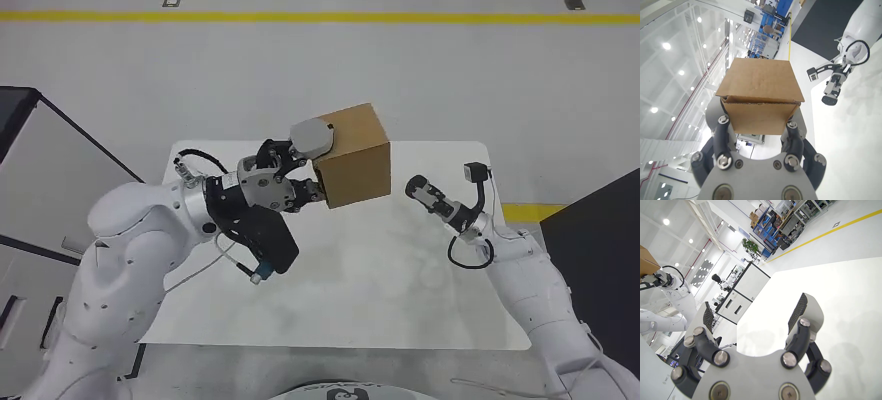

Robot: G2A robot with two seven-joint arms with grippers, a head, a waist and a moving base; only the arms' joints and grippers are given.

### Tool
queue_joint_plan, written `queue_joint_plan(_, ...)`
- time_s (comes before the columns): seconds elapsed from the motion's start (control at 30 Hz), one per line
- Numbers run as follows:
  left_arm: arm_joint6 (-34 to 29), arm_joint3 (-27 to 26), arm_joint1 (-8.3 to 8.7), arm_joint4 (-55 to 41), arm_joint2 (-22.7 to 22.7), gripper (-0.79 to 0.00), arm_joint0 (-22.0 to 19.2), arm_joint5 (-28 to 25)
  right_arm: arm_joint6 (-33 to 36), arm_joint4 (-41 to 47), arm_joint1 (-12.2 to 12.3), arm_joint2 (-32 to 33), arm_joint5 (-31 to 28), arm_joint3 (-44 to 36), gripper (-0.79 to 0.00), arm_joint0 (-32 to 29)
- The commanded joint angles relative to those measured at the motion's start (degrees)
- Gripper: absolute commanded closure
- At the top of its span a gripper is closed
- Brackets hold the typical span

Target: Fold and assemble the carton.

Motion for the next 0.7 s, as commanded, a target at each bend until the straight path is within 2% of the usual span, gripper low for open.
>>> queue_joint_plan(0.0, 4.96, 1.16, 0.35, 3.45, 0.31, 0.0, -0.58, -0.86, 0.0, 0.0, 0.0, 0.0, 0.0, 0.0, -0.785, 0.0)
queue_joint_plan(0.23, 21.08, 5.66, 1.14, 8.81, 1.92, 0.0, -3.84, 1.2, 0.0, 0.0, 0.0, 0.0, 0.0, 0.0, -0.785, 0.0)
queue_joint_plan(0.33, 26.02, 6.38, 1.77, 14.82, 2.51, 0.0, -5.81, 1.11, 0.0, 0.0, 0.0, 0.0, 0.0, 0.0, -0.785, 0.0)
queue_joint_plan(0.47, 34.77, 8.04, 2.11, 16.01, 3.09, 0.0, -8.06, 5.43, 0.0, 0.0, 0.0, 0.0, 0.0, 0.0, -0.785, 0.0)
queue_joint_plan(0.67, 39.55, 9.34, 2.18, 17.75, 4.1, 0.0, -11.03, 13.24, 0.0, 0.0, 0.0, 0.0, 0.0, 0.0, -0.785, 0.0)
